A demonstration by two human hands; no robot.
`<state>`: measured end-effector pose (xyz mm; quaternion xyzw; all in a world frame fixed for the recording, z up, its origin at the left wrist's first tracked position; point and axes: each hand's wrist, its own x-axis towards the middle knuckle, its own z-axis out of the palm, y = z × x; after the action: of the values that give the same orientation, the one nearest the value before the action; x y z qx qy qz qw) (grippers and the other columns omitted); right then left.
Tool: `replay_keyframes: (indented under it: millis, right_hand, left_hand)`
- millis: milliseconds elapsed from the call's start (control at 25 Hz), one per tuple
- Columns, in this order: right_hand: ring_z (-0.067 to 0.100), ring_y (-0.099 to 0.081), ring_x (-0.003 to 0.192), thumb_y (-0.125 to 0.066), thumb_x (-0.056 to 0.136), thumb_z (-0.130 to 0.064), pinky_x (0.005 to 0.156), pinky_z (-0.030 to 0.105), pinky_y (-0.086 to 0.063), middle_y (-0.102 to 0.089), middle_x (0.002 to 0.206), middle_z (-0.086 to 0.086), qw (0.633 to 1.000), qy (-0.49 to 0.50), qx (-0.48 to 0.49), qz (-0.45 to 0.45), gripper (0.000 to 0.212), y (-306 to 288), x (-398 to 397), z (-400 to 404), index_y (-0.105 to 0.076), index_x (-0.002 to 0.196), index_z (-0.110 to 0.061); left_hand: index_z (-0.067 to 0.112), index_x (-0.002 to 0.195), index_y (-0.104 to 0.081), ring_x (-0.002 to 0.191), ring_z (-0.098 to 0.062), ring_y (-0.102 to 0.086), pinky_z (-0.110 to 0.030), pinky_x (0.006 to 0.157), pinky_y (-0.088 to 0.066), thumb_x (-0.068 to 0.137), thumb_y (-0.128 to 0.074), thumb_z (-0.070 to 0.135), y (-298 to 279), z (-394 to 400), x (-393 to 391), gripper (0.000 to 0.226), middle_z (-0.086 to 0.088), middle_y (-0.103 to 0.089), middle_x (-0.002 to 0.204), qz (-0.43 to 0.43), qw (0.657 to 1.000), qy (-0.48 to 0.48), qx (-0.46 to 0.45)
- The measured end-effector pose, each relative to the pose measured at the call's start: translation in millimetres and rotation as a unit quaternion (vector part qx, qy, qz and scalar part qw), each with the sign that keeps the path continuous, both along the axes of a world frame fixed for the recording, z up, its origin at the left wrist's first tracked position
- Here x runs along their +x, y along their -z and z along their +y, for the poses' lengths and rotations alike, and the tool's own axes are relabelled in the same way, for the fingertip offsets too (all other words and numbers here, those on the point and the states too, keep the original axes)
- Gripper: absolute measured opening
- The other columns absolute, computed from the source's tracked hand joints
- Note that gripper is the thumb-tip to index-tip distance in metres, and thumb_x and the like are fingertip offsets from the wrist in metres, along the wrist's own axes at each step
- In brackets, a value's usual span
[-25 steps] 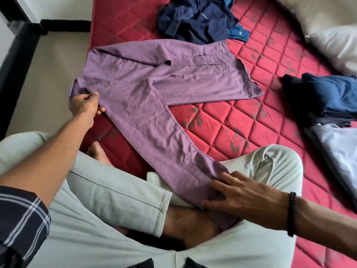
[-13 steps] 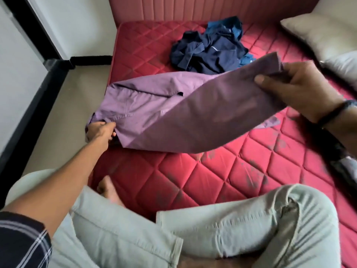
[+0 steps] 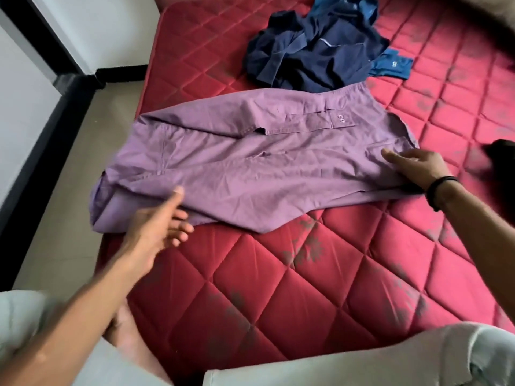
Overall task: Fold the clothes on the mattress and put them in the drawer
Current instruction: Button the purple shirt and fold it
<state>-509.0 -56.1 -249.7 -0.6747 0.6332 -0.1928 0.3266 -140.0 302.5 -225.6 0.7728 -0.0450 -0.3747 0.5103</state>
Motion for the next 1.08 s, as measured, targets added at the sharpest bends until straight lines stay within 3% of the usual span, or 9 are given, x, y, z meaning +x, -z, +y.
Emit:
replay_keyframes:
  millis: [120, 200, 320, 440, 600, 720, 840, 1000, 1080]
  right_hand:
    - [0.02, -0.059, 0.084, -0.081, 0.085, -0.04, 0.074, 0.036, -0.05, -0.067, 0.087, 0.007, 0.998, 0.033, -0.044, -0.012, 0.03, 10.5, 1.9, -10.2, -0.075, 0.1, -0.014]
    - [0.014, -0.056, 0.072, -0.079, 0.086, -0.032, 0.063, 0.03, -0.046, -0.065, 0.075, 0.001, 0.993, 0.079, -0.053, -0.077, 0.022, 2.4, 4.5, -16.0, -0.076, 0.097, -0.013]
    - [0.01, -0.054, 0.067, -0.075, 0.085, -0.034, 0.062, 0.03, -0.046, -0.068, 0.077, 0.001, 0.98, 0.109, -0.08, -0.143, 0.018, -6.9, 1.6, -18.9, -0.074, 0.092, -0.018]
    - [0.018, -0.06, 0.075, -0.074, 0.089, -0.03, 0.071, 0.039, -0.05, -0.069, 0.081, 0.009, 0.989, 0.08, -0.093, -0.084, 0.016, 13.1, -2.5, -3.3, -0.073, 0.088, -0.015]
    - [0.023, -0.066, 0.085, -0.075, 0.09, -0.026, 0.082, 0.044, -0.053, -0.074, 0.09, 0.012, 0.992, 0.073, -0.062, -0.083, 0.01, 29.3, -9.1, 7.0, -0.071, 0.087, -0.018]
    - [0.021, -0.063, 0.082, -0.07, 0.092, -0.023, 0.083, 0.043, -0.053, -0.072, 0.09, 0.009, 0.987, 0.077, -0.104, -0.09, 0.006, 20.4, -6.3, 11.9, -0.068, 0.087, -0.02]
    - [0.019, -0.064, 0.084, -0.065, 0.095, -0.025, 0.084, 0.035, -0.051, -0.068, 0.092, 0.001, 0.975, 0.09, -0.173, -0.102, 0.018, 9.2, 0.4, 21.9, -0.069, 0.105, -0.011]
    - [0.022, -0.068, 0.085, -0.062, 0.094, -0.024, 0.083, 0.032, -0.052, -0.071, 0.098, 0.004, 0.966, 0.11, -0.193, -0.135, 0.021, 8.3, 5.6, 25.5, -0.067, 0.11, -0.011]
    - [0.023, -0.067, 0.091, -0.064, 0.092, -0.026, 0.087, 0.037, -0.053, -0.071, 0.105, 0.005, 0.962, 0.058, -0.237, -0.124, 0.026, 5.7, 6.0, 30.9, -0.064, 0.114, -0.013]
  left_hand:
    - [0.009, 0.076, -0.065, 0.038, -0.007, -0.052, -0.015, 0.034, -0.036, 0.087, -0.079, 0.041, 1.4, -21.4, -51.0, 0.036, -0.012, -0.069, 0.066, 0.007, 0.999, 0.046, -0.008]
    - [0.012, 0.072, -0.062, 0.036, -0.003, -0.045, -0.014, 0.034, -0.031, 0.087, -0.081, 0.027, -1.8, -30.8, -61.4, 0.029, -0.006, -0.061, 0.062, -0.007, 0.999, 0.03, -0.035]
    - [0.01, 0.071, -0.058, 0.036, -0.002, -0.04, -0.015, 0.033, -0.028, 0.091, -0.077, 0.02, -15.4, -36.2, -47.4, 0.029, 0.0, -0.053, 0.055, -0.083, 0.993, 0.036, -0.076]
    - [0.011, 0.071, -0.06, 0.042, -0.004, -0.048, -0.014, 0.039, -0.037, 0.095, -0.072, 0.016, -24.4, -47.5, -24.4, 0.028, 0.005, -0.057, 0.052, -0.138, 0.986, 0.043, -0.083]
    - [0.012, 0.084, -0.053, 0.056, -0.009, -0.071, -0.017, 0.051, -0.055, 0.1, -0.057, -0.004, -11.5, -57.3, -30.6, 0.023, -0.005, -0.064, 0.075, 0.051, 0.992, -0.028, -0.11]
    - [0.006, 0.09, -0.051, 0.079, -0.021, -0.076, -0.027, 0.074, -0.063, 0.102, -0.046, -0.006, -8.4, -60.1, -36.8, 0.018, -0.013, -0.071, 0.081, 0.15, 0.969, -0.087, -0.177]
    - [0.004, 0.091, -0.055, 0.095, -0.026, -0.075, -0.031, 0.085, -0.061, 0.097, -0.046, -0.005, -13.1, -65.6, -38.3, 0.014, -0.013, -0.072, 0.087, 0.187, 0.949, -0.123, -0.222]
    - [0.006, 0.081, -0.054, 0.096, -0.025, -0.072, -0.032, 0.086, -0.059, 0.093, -0.045, -0.004, -16.9, -65.5, -44.3, 0.018, -0.013, -0.062, 0.096, 0.215, 0.933, -0.144, -0.249]
    - [0.006, 0.081, -0.056, 0.091, -0.024, -0.07, -0.031, 0.082, -0.06, 0.095, -0.052, 0.0, -17.6, -64.5, -44.5, 0.015, -0.012, -0.063, 0.094, 0.227, 0.932, -0.149, -0.239]
